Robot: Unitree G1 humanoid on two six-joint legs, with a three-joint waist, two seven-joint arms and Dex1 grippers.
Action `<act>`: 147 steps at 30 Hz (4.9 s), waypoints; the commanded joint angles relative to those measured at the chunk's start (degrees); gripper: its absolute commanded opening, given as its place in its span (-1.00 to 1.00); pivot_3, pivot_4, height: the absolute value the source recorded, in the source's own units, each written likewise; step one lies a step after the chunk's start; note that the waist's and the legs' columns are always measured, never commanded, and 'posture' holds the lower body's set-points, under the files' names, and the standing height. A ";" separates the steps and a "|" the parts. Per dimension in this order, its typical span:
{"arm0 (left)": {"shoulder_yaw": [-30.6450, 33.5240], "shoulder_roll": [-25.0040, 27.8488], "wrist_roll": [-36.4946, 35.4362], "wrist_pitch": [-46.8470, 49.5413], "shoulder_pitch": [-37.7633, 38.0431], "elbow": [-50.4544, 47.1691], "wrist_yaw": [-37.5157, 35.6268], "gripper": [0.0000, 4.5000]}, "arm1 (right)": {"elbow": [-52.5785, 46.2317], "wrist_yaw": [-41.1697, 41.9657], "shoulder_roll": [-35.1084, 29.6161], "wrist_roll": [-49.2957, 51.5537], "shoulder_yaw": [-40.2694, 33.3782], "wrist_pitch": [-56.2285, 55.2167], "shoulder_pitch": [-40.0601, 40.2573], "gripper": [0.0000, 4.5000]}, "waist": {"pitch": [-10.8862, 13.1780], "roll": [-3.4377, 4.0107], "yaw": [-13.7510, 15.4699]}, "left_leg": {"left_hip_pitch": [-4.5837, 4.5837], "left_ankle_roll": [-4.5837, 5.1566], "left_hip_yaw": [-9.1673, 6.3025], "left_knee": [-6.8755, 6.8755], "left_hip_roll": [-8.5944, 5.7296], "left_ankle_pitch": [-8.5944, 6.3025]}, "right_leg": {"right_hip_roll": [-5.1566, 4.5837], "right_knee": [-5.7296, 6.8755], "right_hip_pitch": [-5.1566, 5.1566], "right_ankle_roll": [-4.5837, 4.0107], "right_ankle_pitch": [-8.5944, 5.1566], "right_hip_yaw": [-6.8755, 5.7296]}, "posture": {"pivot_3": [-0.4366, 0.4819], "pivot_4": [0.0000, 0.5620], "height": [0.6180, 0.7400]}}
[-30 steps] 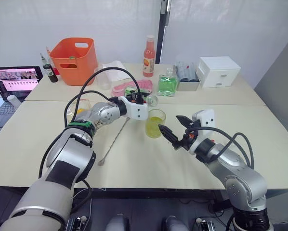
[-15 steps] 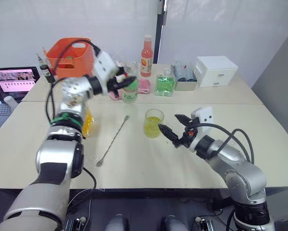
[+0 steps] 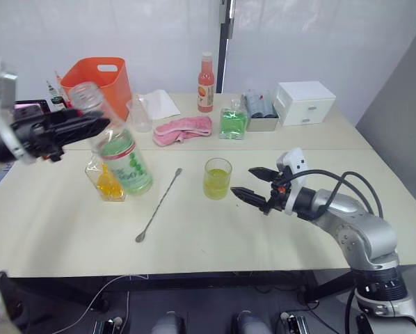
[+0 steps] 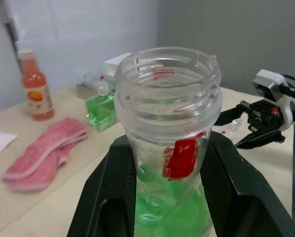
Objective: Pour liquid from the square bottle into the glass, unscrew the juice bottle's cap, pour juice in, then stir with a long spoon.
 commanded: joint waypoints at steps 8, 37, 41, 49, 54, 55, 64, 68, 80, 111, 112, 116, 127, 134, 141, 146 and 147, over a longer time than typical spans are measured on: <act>8.64 4.95 5.80 -6.91 13.86 5.42 3.81 -0.36 | -2.60 6.44 -3.07 3.63 -1.26 0.29 -0.75 0.99 | 0.01 -0.04 0.70 | 0.03 -0.04 0.43 -0.01 0.03 0.02 | 0.00 -0.03 -0.02 -0.04 0.01 0.01 | -0.05 -0.47 0.59; -15.19 -4.53 26.42 -41.85 -21.08 56.63 12.76 -0.17 | -9.23 -0.50 -3.17 7.25 -4.35 2.98 1.88 1.00 | 0.00 -0.32 1.31 | -0.07 -0.03 0.53 0.00 0.01 0.02 | 0.00 0.00 -0.07 -0.03 0.04 -0.03 | -0.05 -0.47 0.59; -13.73 -3.77 24.63 -39.96 -20.36 55.09 10.53 0.45 | -8.81 -1.00 -3.32 7.00 -4.73 2.69 1.98 1.00 | 0.00 -0.32 1.34 | -0.08 -0.03 0.52 0.00 0.00 0.02 | -0.01 0.00 -0.07 -0.03 0.04 -0.03 | -0.05 -0.47 0.59; -8.27 -0.60 18.74 -30.84 -12.56 42.79 6.56 0.96 | -8.17 -0.92 -5.79 7.84 -8.02 2.95 3.16 1.00 | 0.00 -0.32 1.05 | -0.10 -0.03 0.52 -0.02 0.01 0.01 | -0.03 -0.02 -0.10 -0.03 0.04 -0.01 | -0.05 -0.47 0.59; -1.90 2.51 15.19 -25.50 -3.16 36.32 6.58 0.96 | -5.22 -0.35 -7.52 6.60 -12.07 0.93 5.99 1.00 | 0.00 -0.32 0.84 | -0.07 -0.03 0.52 -0.07 0.06 0.01 | -0.01 -0.04 -0.09 -0.04 0.04 -0.02 | -0.05 -0.47 0.59; -0.64 2.86 14.74 -24.96 -0.90 35.55 6.38 0.96 | -4.47 0.20 -8.19 6.00 -12.76 0.21 6.88 1.00 | 0.00 -0.32 0.74 | -0.06 -0.03 0.53 -0.07 0.06 0.01 | -0.02 -0.04 -0.09 -0.04 0.03 -0.01 | -0.05 -0.47 0.59; 13.36 1.40 7.26 -19.57 18.43 24.67 2.31 0.96 | 1.92 1.88 -10.34 3.24 -19.91 -5.52 14.97 1.00 | 0.00 -0.32 0.77 | -0.02 -0.03 0.57 -0.11 0.12 0.01 | -0.11 -0.10 -0.07 -0.05 0.03 0.01 | -0.05 -0.47 0.59; 16.52 -1.15 6.59 -20.61 29.32 18.07 -0.34 0.96 | 3.18 0.64 -10.40 3.00 -25.29 -7.18 19.71 1.00 | 0.01 -0.29 0.82 | 0.10 0.03 0.63 -0.27 0.08 -0.03 | -0.29 -0.13 -0.06 -0.06 0.01 0.02 | -0.05 -0.47 0.59; 14.54 -7.15 13.48 -35.77 41.44 18.57 1.70 0.96 | 8.86 2.45 -12.04 0.16 -33.41 -12.07 30.56 1.00 | -0.05 -0.22 1.07 | 0.39 -0.01 0.98 -0.27 0.23 -0.03 | -0.28 -0.14 0.07 -0.20 -0.04 0.08 | -0.05 -0.47 0.59; -12.05 -29.43 11.29 -4.23 40.04 -37.05 47.11 0.96 | 0.44 13.94 -14.66 17.38 -15.49 5.16 8.65 1.00 | -0.08 -0.22 1.64 | 0.34 0.02 0.42 -0.20 0.09 -0.03 | -0.12 -0.14 0.17 -0.08 0.07 0.23 | -0.05 -0.47 0.59; -13.22 -29.14 12.02 -3.38 39.05 -37.09 48.16 0.96 | 0.18 14.09 -14.67 17.83 -15.08 5.67 7.92 1.00 | -0.09 -0.21 1.65 | 0.35 0.02 0.42 -0.20 0.08 -0.03 | -0.10 -0.12 0.16 -0.09 0.07 0.23 | -0.05 -0.47 0.59; -22.50 -29.20 16.77 -0.33 33.18 -35.54 52.51 0.96 | -2.45 14.13 -14.57 20.64 -14.56 7.73 5.59 1.00 | -0.09 -0.21 1.69 | 0.34 0.02 0.43 -0.20 0.03 -0.03 | -0.09 -0.14 0.16 -0.08 0.07 0.25 | -0.05 -0.47 0.59; -34.94 -35.61 26.85 6.16 22.94 -22.71 59.88 0.70 | -2.94 12.08 -13.78 21.06 -15.41 6.81 5.40 1.00 | -0.17 -0.09 2.02 | 0.38 0.03 0.46 -0.16 -0.03 -0.03 | -0.13 -0.16 0.29 -0.07 0.07 0.21 | -0.05 -0.47 0.59; -35.54 -35.82 26.71 7.11 21.58 -20.68 57.00 -0.29 | -3.16 11.50 -13.40 20.17 -15.75 5.22 6.95 1.00 | -0.35 0.22 2.00 | 0.40 0.03 0.46 -0.16 -0.04 -0.03 | -0.12 -0.15 0.30 -0.06 0.07 0.22 | -0.05 -0.47 0.59; -34.48 -32.76 27.66 4.40 21.67 -19.66 53.27 -0.98 | -3.90 9.98 -12.82 20.03 -15.50 3.64 7.99 1.00 | -0.40 0.30 1.86 | 0.40 0.03 0.46 -0.17 -0.03 -0.03 | -0.11 -0.16 0.29 -0.06 0.06 0.23 | -0.05 -0.47 0.59; -30.73 -25.62 25.98 -3.48 23.34 -21.11 43.88 -0.98 | -4.42 8.76 -11.91 19.79 -15.12 3.02 8.46 1.00 | -0.39 0.30 1.47 | 0.38 0.03 0.48 -0.21 0.01 -0.03 | -0.10 -0.16 0.19 -0.07 0.05 0.25 | -0.05 -0.47 0.59; -29.66 -23.48 25.45 -6.18 24.27 -21.81 40.75 -0.98 | -4.43 8.58 -11.80 19.68 -15.09 2.86 8.51 1.00 | -0.39 0.29 1.29 | 0.36 0.03 0.47 -0.24 0.03 -0.03 | -0.09 -0.15 0.15 -0.09 0.05 0.27 | -0.05 -0.47 0.59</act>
